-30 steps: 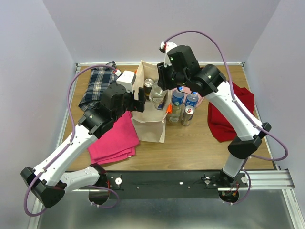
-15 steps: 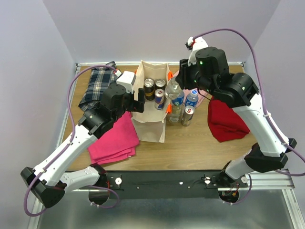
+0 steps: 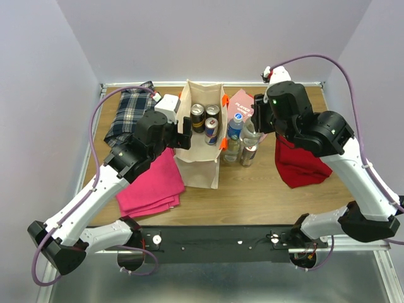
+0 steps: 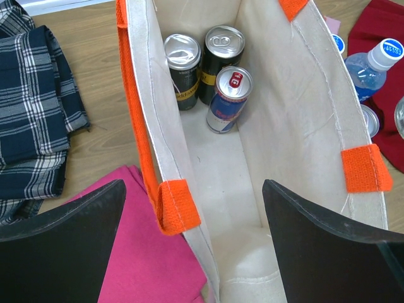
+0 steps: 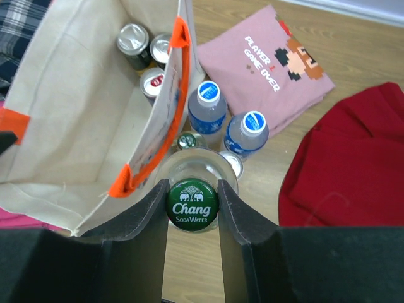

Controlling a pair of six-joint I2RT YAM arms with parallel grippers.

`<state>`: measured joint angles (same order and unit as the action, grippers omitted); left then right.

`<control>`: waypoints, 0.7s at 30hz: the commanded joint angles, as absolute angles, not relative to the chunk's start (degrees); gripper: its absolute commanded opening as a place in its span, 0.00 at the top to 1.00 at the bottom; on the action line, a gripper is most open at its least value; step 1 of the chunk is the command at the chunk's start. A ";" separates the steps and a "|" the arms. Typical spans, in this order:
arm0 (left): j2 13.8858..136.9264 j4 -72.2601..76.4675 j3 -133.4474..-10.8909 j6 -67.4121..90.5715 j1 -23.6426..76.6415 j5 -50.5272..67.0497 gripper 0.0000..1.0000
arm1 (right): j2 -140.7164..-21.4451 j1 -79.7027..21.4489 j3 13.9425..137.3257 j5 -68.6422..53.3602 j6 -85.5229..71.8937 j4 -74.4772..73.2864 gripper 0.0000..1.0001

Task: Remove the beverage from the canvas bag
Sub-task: Place the drink at the center of the board.

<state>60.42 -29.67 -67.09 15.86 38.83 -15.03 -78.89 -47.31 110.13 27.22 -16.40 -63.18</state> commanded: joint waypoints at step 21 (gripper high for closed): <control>62.23 -28.65 -68.55 17.23 38.58 -15.03 0.01 | -67.77 -47.81 78.94 19.25 -21.80 -42.19 0.99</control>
<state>61.84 -29.63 -67.92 16.36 38.83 -15.00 -70.85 -47.31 82.56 20.60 -20.53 -53.39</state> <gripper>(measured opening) 0.988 0.408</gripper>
